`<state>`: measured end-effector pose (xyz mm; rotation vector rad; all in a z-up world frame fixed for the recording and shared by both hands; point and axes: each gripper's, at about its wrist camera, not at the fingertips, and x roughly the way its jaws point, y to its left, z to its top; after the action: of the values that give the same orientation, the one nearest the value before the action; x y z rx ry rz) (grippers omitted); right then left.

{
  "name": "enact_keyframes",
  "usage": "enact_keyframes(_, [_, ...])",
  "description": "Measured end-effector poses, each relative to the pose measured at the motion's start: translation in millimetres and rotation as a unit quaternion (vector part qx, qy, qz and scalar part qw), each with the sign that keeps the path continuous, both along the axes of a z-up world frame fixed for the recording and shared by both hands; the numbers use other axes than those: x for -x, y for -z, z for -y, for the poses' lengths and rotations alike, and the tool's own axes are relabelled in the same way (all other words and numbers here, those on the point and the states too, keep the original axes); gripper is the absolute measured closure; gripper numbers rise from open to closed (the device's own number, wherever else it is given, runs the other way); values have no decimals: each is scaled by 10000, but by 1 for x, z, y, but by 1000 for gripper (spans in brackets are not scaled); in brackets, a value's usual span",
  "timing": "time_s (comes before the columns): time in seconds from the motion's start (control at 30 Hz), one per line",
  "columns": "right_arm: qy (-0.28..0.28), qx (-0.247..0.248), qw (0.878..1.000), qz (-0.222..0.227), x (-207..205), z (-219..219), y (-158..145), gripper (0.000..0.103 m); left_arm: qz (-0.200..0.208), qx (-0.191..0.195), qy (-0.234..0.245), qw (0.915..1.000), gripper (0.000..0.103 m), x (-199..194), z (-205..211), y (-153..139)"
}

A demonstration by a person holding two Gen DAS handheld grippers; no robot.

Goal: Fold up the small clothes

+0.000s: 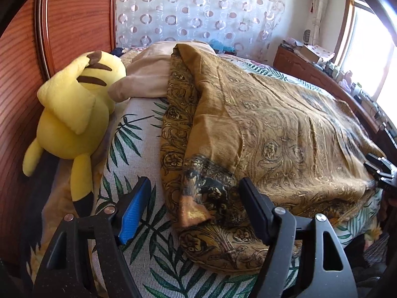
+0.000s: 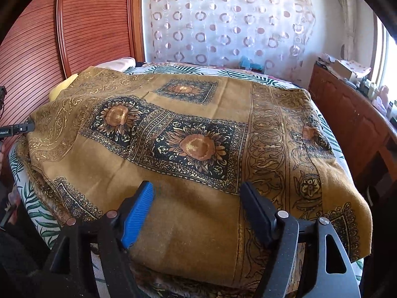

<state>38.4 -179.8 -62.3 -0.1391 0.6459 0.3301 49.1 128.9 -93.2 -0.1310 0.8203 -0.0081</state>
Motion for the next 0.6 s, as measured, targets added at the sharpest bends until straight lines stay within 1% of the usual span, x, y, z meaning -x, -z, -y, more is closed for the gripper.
enact_keyframes(0.03, [-1, 2, 10000, -2, 0, 0, 0, 28, 19, -3, 8, 10000, 39, 0, 1, 0])
enact_keyframes(0.07, [-5, 4, 10000, -2, 0, 1, -1, 28, 40, 38, 22, 10000, 50, 1, 1, -1])
enact_keyframes(0.1, [-3, 3, 10000, -2, 0, 0, 0, 28, 47, 90, 45, 9999, 57, 1, 1, -1])
enact_keyframes(0.17, [-13, -3, 10000, -6, 0, 1, 0, 28, 26, 305, 174, 9994, 78, 1, 2, -1])
enact_keyframes(0.2, [-14, -1, 10000, -4, 2, 2, -1, 28, 8, 449, 262, 9986, 85, 0, 2, -1])
enact_keyframes(0.23, [-15, -3, 10000, 0, 4, 3, -2, 28, -12, 550, 310, 9980, 89, -1, 4, -1])
enact_keyframes(0.3, [-17, -11, 10000, 1, 5, 4, -2, 28, 60, 490, 294, 9984, 90, -1, 8, -5])
enact_keyframes(0.37, [-24, -18, 10000, 5, 7, 4, -3, 28, 215, 550, 358, 9976, 91, -1, 13, -17])
enact_keyframes(0.47, [-53, -125, 9999, -57, 9, 10, -7, 28, 497, 621, 530, 9954, 91, -1, 26, -44])
enact_keyframes(0.53, [-51, -238, 9996, -122, 11, 16, -12, 28, 705, 657, 743, 9926, 91, -5, 42, -68])
enact_keyframes(0.6, [128, -181, 9998, -18, 16, 22, -19, 28, 873, 686, 980, 9890, 91, -12, 59, -88])
